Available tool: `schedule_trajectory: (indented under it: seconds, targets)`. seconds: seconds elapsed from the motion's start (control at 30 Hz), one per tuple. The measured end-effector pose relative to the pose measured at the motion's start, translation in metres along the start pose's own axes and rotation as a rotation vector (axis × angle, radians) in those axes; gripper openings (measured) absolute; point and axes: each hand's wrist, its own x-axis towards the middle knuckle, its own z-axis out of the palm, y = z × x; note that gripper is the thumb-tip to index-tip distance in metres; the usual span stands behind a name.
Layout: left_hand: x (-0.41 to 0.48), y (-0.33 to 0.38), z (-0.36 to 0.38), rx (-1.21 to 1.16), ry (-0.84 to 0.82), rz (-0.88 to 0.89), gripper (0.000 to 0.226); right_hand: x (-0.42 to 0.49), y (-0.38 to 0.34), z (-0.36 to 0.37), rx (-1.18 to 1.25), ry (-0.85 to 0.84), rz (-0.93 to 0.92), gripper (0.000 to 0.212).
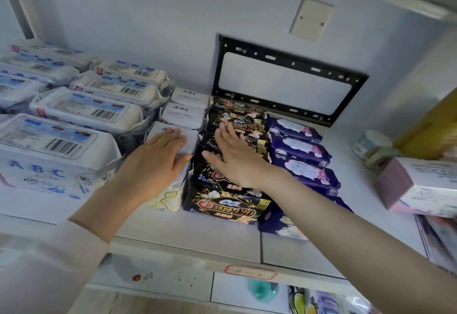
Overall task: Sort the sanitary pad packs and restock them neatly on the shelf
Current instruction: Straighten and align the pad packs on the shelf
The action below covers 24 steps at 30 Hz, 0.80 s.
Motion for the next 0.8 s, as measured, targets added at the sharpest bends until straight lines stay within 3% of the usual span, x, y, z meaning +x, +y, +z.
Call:
schedule_trajectory:
  seconds: [0.43,0.8]
  targets:
    - [0.001,0.000,0.001,0.000,0.005,-0.016,0.052,-0.001,0.000,0.019,-0.062,0.123,0.000,0.071]
    - [-0.001,0.001,-0.011,-0.036,0.003,0.015,0.055,0.001,0.000,0.002,0.064,0.089,-0.024,0.071]
